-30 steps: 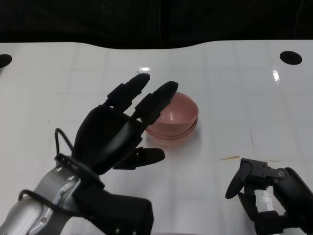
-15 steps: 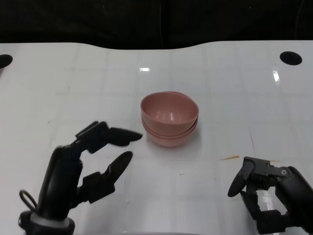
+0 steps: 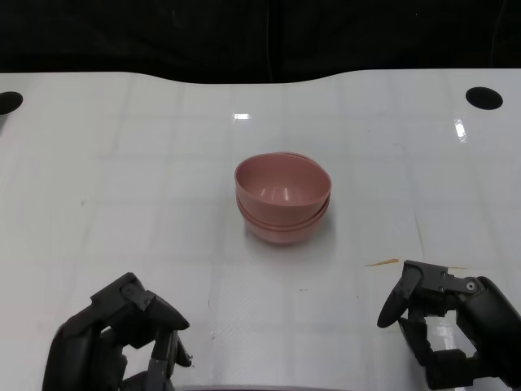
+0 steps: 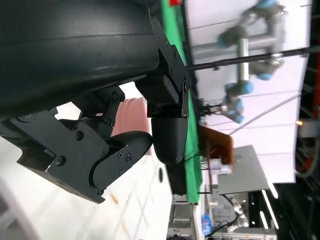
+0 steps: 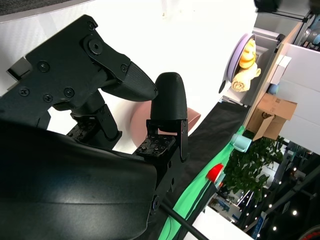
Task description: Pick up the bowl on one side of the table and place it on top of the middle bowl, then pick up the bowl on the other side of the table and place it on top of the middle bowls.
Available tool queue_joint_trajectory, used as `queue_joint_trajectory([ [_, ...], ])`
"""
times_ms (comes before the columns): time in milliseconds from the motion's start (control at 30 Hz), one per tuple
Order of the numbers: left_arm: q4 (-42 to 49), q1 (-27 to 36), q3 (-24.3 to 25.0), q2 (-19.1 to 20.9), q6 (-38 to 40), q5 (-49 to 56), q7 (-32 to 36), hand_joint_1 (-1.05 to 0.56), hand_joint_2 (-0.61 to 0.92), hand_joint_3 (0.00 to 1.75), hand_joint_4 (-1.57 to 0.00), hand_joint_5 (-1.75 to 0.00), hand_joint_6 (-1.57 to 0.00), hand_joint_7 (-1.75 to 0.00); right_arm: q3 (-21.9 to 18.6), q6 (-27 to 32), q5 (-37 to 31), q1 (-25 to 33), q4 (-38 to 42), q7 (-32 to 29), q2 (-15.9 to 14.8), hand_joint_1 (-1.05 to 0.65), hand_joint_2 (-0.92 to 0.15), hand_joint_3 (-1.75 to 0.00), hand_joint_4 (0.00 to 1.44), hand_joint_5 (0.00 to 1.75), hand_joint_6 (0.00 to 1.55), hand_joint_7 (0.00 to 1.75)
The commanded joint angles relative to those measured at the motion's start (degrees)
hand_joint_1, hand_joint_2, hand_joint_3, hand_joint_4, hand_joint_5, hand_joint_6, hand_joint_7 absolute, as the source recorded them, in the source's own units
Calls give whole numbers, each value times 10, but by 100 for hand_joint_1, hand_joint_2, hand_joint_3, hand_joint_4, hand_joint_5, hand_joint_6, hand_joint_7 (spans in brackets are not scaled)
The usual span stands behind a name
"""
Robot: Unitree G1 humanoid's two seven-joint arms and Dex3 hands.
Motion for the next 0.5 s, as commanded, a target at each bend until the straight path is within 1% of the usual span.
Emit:
queue_joint_trajectory([
  [33,-13,2,19,-6,37,-34,-32,-12,46,129,-92,-170,-84,-151,-7,-3,10,0,-1,7,-6,-26,-46,-126,86,175,78,149],
  [167,-7,-5,37,-20,51,-39,-58,-13,46,129,-92,-172,-83,-153,-9,-4,13,-2,2,9,-5,-26,-45,-125,86,175,78,149],
  [200,2,-11,44,-23,51,-42,-67,-13,47,125,-91,-173,-83,-154,-9,-4,11,-2,4,8,-5,-26,-45,-125,86,175,78,149],
  [300,28,-26,60,-35,39,-43,-92,-12,48,122,-91,-173,-83,-154,-8,-2,12,-4,9,12,-5,-26,-45,-125,86,175,78,149],
  [333,36,-28,64,-39,35,-37,-96,-13,48,121,-91,-172,-84,-153,-7,-1,14,-4,11,15,-5,-26,-44,-125,86,175,78,149],
  [400,45,-31,71,-46,32,-30,-103,-15,51,115,-91,-171,-87,-150,-6,-1,19,-4,13,20,-4,-24,-44,-124,87,175,78,150],
  [500,46,-29,79,-53,39,-24,-109,-14,46,123,-93,-168,-89,-148,-7,5,23,-2,11,23,1,-24,-44,-124,87,175,78,149],
])
